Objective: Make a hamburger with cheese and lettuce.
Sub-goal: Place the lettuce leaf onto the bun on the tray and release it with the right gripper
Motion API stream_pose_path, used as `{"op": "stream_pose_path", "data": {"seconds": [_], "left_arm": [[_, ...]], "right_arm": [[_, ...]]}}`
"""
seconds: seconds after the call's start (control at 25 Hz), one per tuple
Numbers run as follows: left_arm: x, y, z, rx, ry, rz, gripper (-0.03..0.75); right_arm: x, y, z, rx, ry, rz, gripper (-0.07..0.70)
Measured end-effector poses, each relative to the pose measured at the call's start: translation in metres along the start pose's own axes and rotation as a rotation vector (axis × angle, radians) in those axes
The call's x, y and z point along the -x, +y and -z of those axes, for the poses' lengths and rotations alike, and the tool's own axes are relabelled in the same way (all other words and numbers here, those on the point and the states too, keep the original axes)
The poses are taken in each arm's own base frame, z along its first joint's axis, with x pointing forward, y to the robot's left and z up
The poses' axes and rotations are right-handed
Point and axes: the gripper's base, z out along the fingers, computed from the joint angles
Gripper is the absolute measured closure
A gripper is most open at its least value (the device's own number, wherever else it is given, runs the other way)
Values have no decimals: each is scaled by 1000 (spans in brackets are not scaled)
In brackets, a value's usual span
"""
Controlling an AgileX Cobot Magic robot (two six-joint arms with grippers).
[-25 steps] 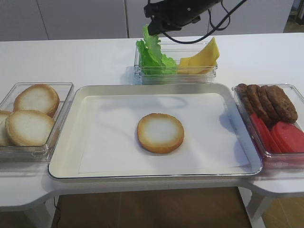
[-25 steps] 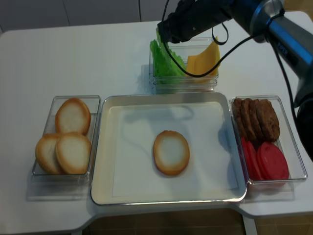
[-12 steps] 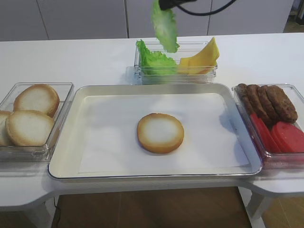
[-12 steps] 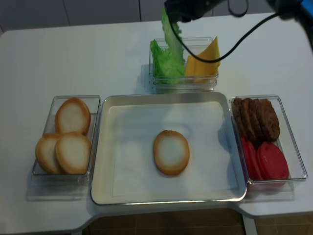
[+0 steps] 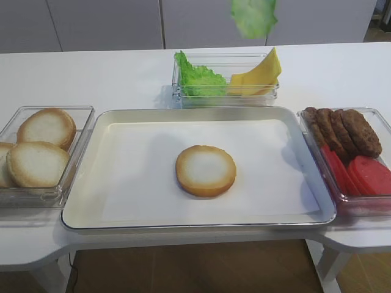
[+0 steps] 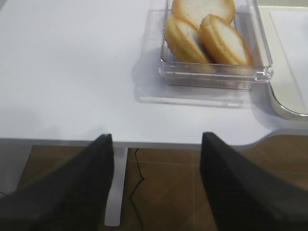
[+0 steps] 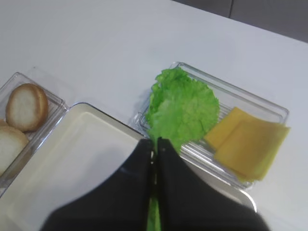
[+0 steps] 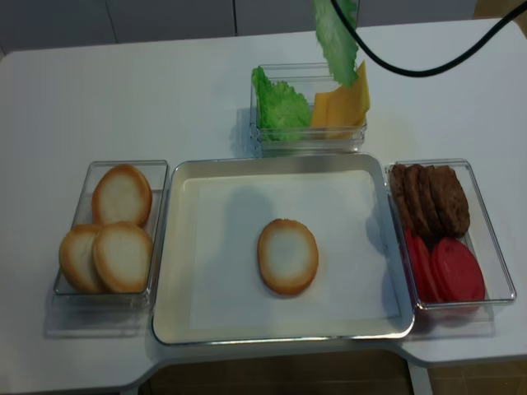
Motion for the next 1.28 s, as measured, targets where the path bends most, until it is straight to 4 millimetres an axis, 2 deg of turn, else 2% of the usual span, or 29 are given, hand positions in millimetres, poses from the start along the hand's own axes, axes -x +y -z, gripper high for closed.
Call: {"op": "stream_pose_path", "data": {"seconds": [0.16, 0.32, 0.44, 0.72, 0.96, 1.12, 1.28], "left_arm": [[0, 0, 0, 0, 0, 0, 288], [0, 0, 0, 0, 0, 0, 288], [0, 0, 0, 0, 0, 0, 288], [0, 0, 0, 0, 0, 0, 288], [0, 0, 0, 0, 0, 0, 288], [0, 0, 0, 0, 0, 0, 288], [0, 0, 0, 0, 0, 0, 288]], "right_arm": [[-15, 6, 17, -47, 45, -14, 621], [-44, 10, 21, -56, 118, -51, 621], [-67, 11, 16, -47, 171, -99, 621], [-103, 8, -10, -64, 271, -169, 621], [-109, 35, -38, -200, 294, -60, 621], [-112, 40, -61, -240, 310, -47, 621], [-114, 34, -82, -263, 328, -44, 621]]}}
